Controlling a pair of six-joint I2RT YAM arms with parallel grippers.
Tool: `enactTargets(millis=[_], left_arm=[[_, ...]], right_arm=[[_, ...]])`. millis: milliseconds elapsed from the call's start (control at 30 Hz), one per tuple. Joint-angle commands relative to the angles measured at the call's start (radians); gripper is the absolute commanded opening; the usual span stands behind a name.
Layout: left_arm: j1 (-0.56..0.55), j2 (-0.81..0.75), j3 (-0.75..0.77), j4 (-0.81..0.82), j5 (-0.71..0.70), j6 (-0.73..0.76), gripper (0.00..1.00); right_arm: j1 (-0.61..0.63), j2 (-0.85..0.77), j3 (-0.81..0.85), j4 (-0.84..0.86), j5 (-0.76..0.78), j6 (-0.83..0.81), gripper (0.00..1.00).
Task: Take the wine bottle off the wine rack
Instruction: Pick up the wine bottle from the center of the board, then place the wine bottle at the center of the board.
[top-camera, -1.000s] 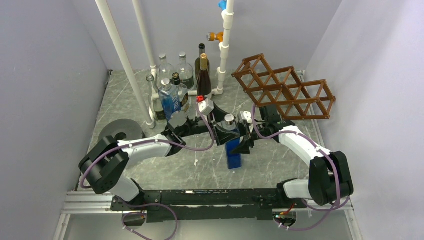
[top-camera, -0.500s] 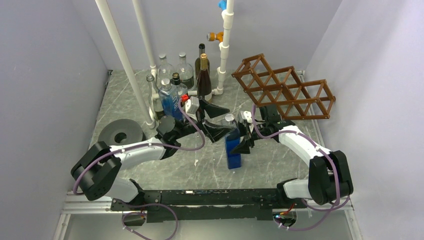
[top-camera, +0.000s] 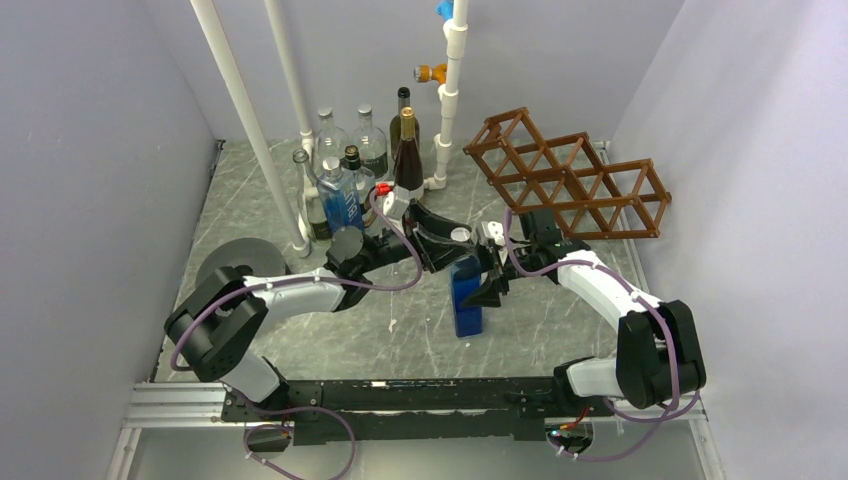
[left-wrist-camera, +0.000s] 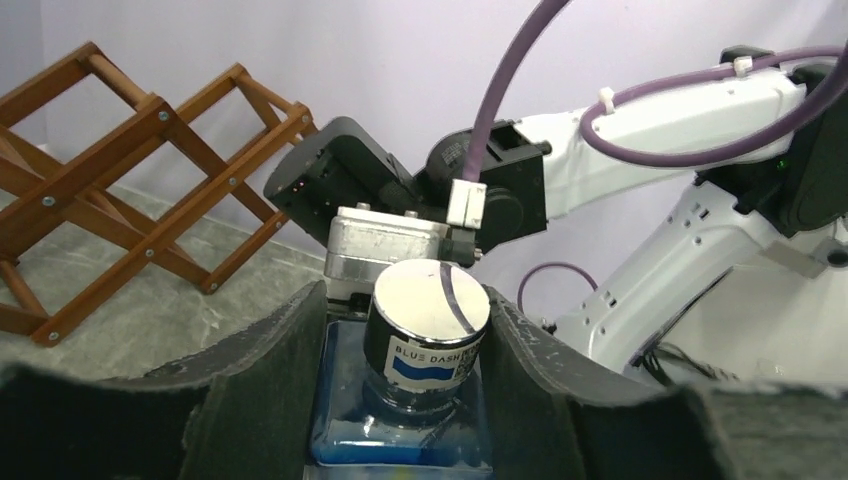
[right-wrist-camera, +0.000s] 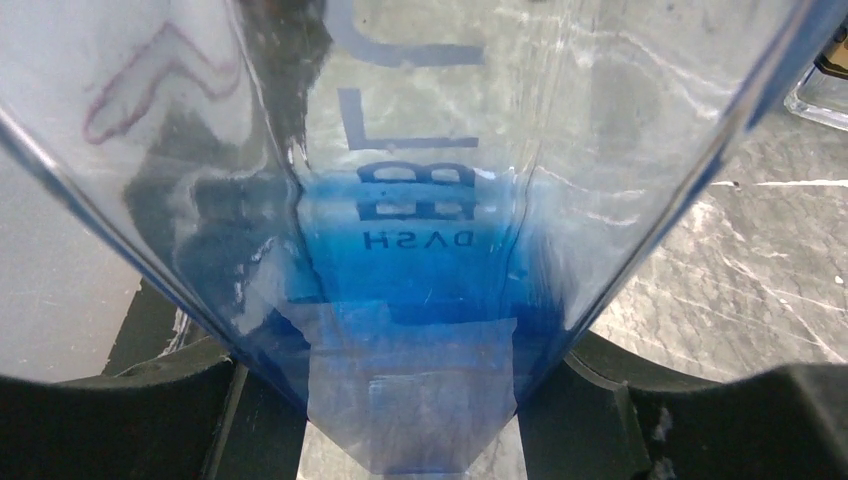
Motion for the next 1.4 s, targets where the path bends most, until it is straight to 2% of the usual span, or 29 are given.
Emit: enactTargets(millis=[0, 133, 167, 300, 433, 533, 700, 867, 1167, 1267, 1367], left_arm=[[0.002, 0.004, 0.056, 0.012, 0.050, 0.003, 0.41], [0.002, 0.001, 0.071, -0.024, 0.075, 0.014, 0.02], [0.002, -0.001, 0.074, -0.031, 0.077, 0.018, 0.00], [0.001, -0.031, 0.085, -0.086, 0.071, 0.061, 0.00], [0.000, -0.077, 0.110, -0.194, 0.069, 0.131, 0.00], [0.001, -0.105, 0.143, -0.282, 0.076, 0.176, 0.00], [0.000, -0.141, 0.194, -0.406, 0.078, 0.240, 0.00], [0.002, -0.173, 0.233, -0.505, 0.064, 0.305, 0.00], [0.028, -0.198, 0.285, -0.594, 0.023, 0.372, 0.00], [0.048, -0.200, 0.311, -0.609, 0.001, 0.387, 0.00], [0.066, -0.195, 0.338, -0.622, -0.026, 0.407, 0.00]], right_arm=[[-0.002, -0.009, 0.056, 0.033, -0.109, -0.023, 0.12], [-0.003, -0.006, 0.056, 0.039, -0.102, -0.013, 0.12], [-0.003, -0.006, 0.055, 0.043, -0.099, -0.006, 0.12], [-0.004, -0.007, 0.045, 0.106, -0.079, 0.076, 0.15], [-0.004, -0.011, 0.046, 0.117, -0.070, 0.097, 0.26], [-0.004, -0.018, 0.049, 0.120, -0.060, 0.109, 0.41], [-0.006, -0.040, 0.050, 0.147, -0.018, 0.170, 0.75], [-0.029, -0.066, 0.071, 0.129, 0.021, 0.202, 0.98], [-0.126, -0.107, 0.147, -0.078, -0.003, 0.049, 1.00], [-0.160, -0.101, 0.186, -0.211, -0.002, -0.067, 1.00], [-0.183, -0.098, 0.206, -0.238, 0.015, -0.076, 1.00]])
